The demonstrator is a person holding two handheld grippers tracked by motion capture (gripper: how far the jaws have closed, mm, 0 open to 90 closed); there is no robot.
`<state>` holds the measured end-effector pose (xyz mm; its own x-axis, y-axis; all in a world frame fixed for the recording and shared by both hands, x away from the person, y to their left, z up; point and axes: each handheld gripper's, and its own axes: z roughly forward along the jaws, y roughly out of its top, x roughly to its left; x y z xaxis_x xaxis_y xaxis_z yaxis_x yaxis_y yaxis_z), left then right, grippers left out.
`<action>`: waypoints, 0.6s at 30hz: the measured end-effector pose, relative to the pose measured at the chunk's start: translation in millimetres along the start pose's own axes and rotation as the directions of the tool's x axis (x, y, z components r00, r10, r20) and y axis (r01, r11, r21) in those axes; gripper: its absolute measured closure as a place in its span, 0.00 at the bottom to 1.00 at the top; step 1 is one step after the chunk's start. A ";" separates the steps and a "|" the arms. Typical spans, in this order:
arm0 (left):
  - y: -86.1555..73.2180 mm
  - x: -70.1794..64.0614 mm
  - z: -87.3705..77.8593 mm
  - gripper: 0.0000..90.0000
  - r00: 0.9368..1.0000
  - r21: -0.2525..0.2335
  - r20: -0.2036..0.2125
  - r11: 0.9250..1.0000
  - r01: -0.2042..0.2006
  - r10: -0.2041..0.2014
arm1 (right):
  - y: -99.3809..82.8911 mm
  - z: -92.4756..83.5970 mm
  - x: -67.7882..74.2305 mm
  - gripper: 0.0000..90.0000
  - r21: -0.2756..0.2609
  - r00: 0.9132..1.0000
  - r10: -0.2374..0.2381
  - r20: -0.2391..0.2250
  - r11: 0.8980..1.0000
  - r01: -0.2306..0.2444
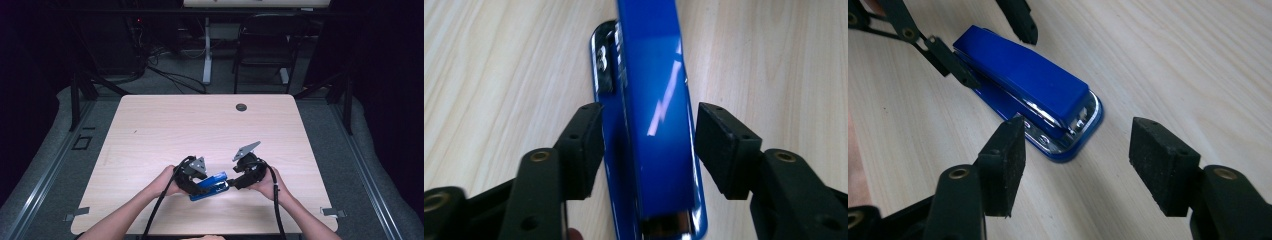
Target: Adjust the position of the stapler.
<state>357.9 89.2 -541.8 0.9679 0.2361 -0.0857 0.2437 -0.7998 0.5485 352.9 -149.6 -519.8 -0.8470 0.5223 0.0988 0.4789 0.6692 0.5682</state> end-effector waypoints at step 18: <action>-14.1 -0.9 -1.3 0.69 0.996 0.061 0.017 0.994 0.090 -0.091 | 13.2 34.5 7.9 0.56 0.055 0.996 -0.089 -0.031 0.994 0.091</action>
<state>353.5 100.9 -548.3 0.9425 0.2991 -0.1493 0.3333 -0.8076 0.4865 360.5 -118.4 -539.8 -0.8929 0.4443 0.0727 0.4120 0.7416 0.5294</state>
